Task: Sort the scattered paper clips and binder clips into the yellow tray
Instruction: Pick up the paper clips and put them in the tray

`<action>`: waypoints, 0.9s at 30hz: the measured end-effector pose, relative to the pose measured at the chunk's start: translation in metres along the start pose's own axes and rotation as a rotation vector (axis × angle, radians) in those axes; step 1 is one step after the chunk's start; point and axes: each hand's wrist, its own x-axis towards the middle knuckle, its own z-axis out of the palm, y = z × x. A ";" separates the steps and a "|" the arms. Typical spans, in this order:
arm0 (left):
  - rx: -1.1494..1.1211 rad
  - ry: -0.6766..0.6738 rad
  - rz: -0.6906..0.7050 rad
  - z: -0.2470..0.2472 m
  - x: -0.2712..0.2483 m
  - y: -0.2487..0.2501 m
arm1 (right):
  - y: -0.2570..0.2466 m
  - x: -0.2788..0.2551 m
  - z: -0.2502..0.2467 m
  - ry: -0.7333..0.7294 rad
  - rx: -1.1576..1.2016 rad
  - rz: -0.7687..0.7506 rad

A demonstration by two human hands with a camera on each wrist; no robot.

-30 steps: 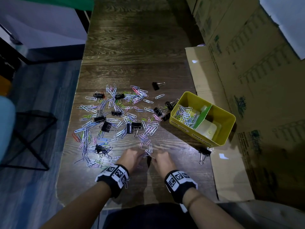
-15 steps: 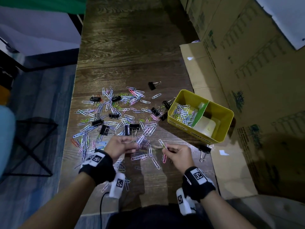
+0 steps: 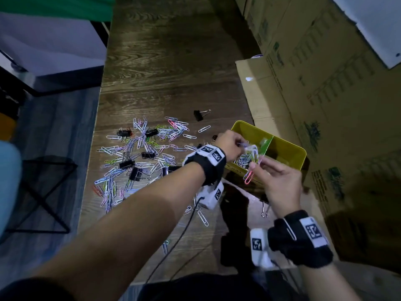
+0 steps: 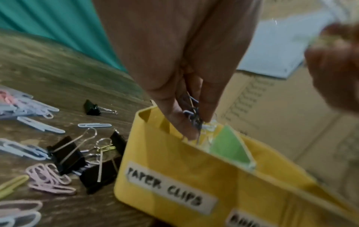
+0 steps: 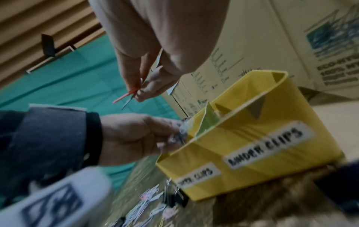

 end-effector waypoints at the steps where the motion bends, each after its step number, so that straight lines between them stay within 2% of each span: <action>1: 0.134 -0.056 0.026 0.004 0.001 -0.001 | -0.004 0.008 -0.001 -0.001 -0.028 -0.016; 3: 0.292 -0.158 0.072 0.009 0.000 -0.002 | -0.006 0.027 -0.004 0.003 -0.097 -0.034; 5: 0.322 -0.178 0.107 0.008 -0.004 -0.005 | -0.006 0.050 -0.004 -0.001 -0.185 -0.039; 7: 0.284 -0.091 0.138 0.004 -0.009 -0.008 | -0.003 0.072 0.000 -0.017 -0.337 -0.055; 10: 0.146 0.086 0.105 -0.005 -0.021 -0.017 | 0.007 0.098 0.013 -0.124 -0.622 -0.047; 12: 0.087 0.085 0.068 -0.012 -0.033 -0.030 | 0.017 0.109 0.025 -0.220 -0.848 -0.020; 15: 0.131 0.011 0.044 -0.024 -0.058 -0.046 | 0.023 0.108 0.035 -0.343 -1.115 0.010; 19: 0.213 -0.003 0.010 -0.047 -0.097 -0.067 | 0.014 0.091 0.042 -0.429 -1.162 -0.025; 21: 0.240 -0.024 -0.072 -0.059 -0.119 -0.085 | 0.012 0.078 0.043 -0.427 -1.142 -0.130; 23: 0.271 -0.043 -0.182 -0.069 -0.145 -0.111 | 0.013 0.061 0.045 -0.444 -1.058 -0.297; 25: 0.317 -0.071 -0.287 -0.076 -0.171 -0.143 | 0.016 0.039 0.047 -0.519 -0.976 -0.401; 27: 0.391 -0.040 -0.347 -0.083 -0.194 -0.176 | 0.026 0.016 0.052 -0.656 -0.960 -0.385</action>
